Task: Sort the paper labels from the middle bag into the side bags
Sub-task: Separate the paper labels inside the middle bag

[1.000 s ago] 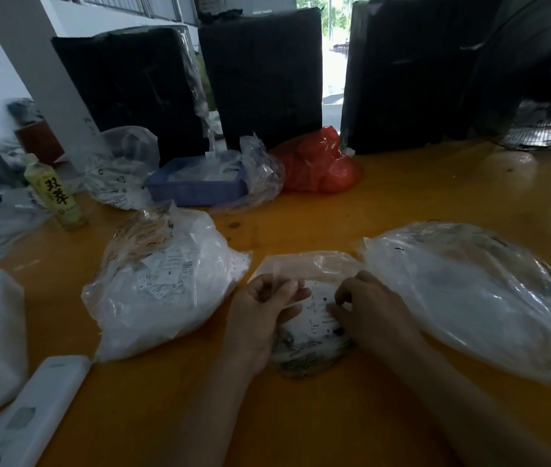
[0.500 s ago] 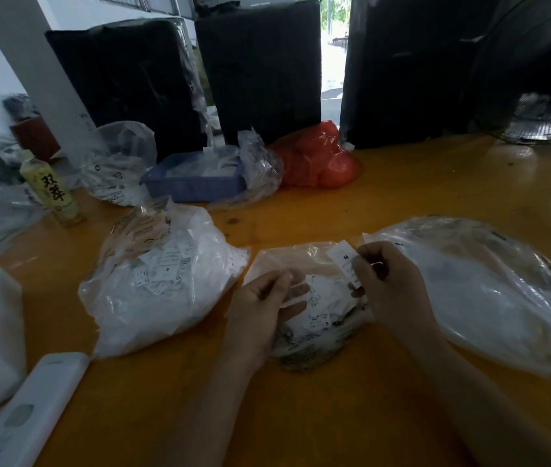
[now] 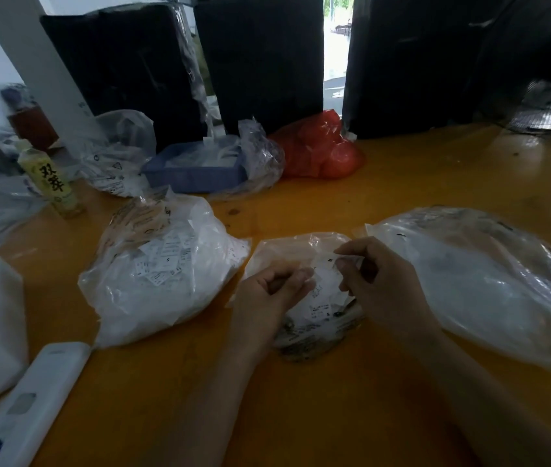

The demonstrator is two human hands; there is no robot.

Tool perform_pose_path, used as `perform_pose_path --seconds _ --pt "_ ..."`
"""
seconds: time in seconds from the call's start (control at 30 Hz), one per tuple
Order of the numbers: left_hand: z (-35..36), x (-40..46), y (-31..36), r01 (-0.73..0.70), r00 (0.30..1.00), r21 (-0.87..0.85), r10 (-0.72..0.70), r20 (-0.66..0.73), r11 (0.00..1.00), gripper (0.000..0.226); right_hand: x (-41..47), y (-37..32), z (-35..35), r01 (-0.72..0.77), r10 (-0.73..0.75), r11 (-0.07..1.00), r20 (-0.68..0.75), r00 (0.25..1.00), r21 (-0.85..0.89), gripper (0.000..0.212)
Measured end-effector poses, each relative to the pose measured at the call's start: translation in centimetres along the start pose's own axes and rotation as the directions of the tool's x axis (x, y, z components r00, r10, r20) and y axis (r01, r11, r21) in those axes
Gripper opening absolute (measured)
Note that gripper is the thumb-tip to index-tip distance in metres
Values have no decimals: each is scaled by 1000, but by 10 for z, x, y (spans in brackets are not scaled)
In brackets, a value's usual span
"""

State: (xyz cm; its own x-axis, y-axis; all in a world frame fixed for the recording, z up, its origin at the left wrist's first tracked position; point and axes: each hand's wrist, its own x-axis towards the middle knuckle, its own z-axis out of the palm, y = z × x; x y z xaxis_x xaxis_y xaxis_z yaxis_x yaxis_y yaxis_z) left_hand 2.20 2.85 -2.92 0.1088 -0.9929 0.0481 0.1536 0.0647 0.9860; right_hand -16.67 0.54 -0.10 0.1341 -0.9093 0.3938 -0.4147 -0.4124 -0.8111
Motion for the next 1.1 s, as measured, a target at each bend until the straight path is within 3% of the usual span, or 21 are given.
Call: perform_pose_path --seconds 0.4,0.63,0.77,0.83,0.9,0.97,1.1 --pt "0 0 -4 -22 1000 122 24 -11 992 24 0 5 2 145 -138 950 46 989 -275 15" --pt "-2 -1 -5 -117 990 367 136 -28 923 20 2 7 2 164 -130 945 136 982 -282 16" --pt "-1 -4 -2 -217 974 523 219 60 824 11 1 8 3 127 -86 970 192 978 -210 32" --pt "0 -5 -1 -204 978 491 202 56 847 12 0 7 5 10 5 994 127 992 -112 41" --pt "1 -4 0 -133 990 394 144 0 910 15 1 7 6 -79 80 997 32 996 -20 32" --pt "0 -3 0 -64 996 326 83 -44 943 21 1 9 5 -80 80 997 -2 997 0 16" --pt "-1 -3 1 -26 998 276 39 -42 961 27 -1 7 7 -48 49 999 35 998 -21 6"
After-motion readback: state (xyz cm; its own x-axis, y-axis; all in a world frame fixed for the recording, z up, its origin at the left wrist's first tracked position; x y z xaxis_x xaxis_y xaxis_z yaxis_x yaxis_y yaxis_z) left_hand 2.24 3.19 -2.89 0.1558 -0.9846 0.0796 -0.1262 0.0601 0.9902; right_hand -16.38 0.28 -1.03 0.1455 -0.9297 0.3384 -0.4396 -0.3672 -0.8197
